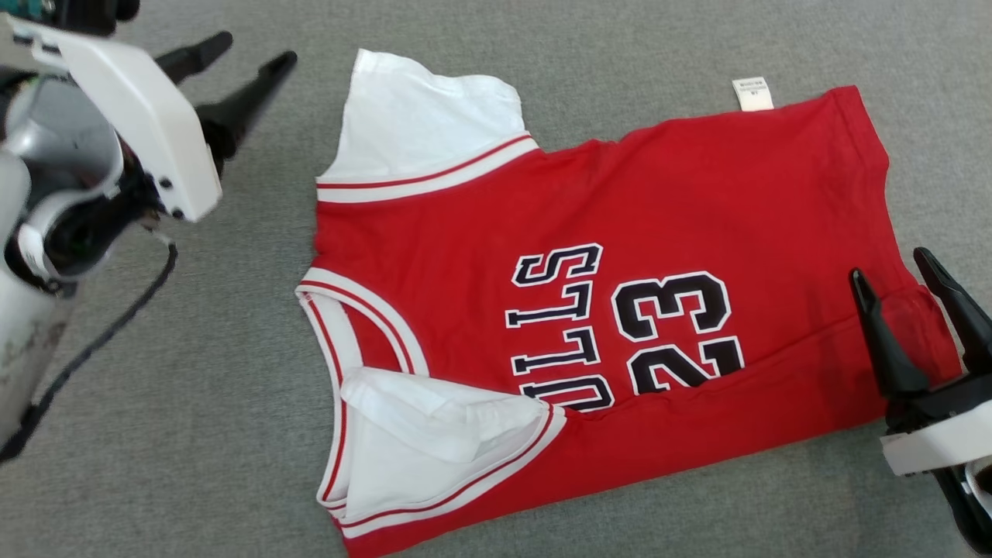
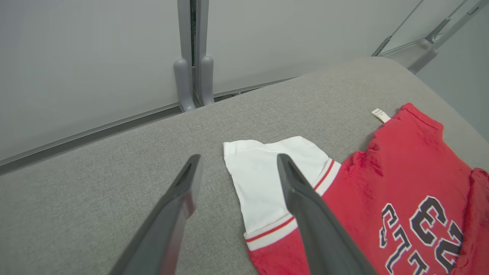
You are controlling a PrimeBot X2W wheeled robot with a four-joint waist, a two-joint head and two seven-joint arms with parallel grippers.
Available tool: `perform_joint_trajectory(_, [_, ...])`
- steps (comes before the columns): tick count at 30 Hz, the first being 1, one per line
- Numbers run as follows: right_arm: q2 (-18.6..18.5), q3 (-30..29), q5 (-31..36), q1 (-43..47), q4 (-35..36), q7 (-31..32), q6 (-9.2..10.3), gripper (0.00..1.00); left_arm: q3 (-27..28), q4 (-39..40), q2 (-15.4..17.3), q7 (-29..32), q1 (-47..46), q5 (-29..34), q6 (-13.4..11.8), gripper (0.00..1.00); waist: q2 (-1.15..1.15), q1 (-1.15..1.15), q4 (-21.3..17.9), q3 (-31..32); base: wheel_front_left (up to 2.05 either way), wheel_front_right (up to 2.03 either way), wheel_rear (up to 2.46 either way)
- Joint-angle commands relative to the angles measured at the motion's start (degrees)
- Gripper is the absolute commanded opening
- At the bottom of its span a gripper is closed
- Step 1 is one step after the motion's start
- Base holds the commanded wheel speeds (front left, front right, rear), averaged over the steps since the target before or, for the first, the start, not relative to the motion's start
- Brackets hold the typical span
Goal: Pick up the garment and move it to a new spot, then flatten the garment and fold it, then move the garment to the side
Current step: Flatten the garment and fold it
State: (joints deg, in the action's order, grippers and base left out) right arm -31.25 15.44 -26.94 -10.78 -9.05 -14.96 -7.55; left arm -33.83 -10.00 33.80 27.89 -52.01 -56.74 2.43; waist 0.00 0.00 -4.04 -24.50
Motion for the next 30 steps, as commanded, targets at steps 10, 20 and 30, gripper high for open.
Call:
perform_joint_trajectory(10, [3.4,1.7,0.7,-4.5,0.4,-0.3,0.12,1.0,-5.9,-18.0,-3.7,7.0,-17.1,5.6,3.5,1.0,0.0,0.0,-7.9,-7.0,0.0,0.0,0.0])
perform_joint_trajectory(20, [6.0,1.6,0.8,-4.9,0.7,-0.3,0.12,1.0,-12.0,-26.0,-2.1,10.1,-21.4,9.8,4.8,1.0,0.0,0.0,-11.9,-8.5,0.0,0.0,0.0])
perform_joint_trajectory(30, [6.3,1.9,0.4,-5.6,1.0,-0.3,0.12,1.0,-15.2,-28.3,-0.7,12.6,-21.5,9.9,5.1,0.84,0.0,0.0,-13.0,-9.2,0.0,0.0,0.0])
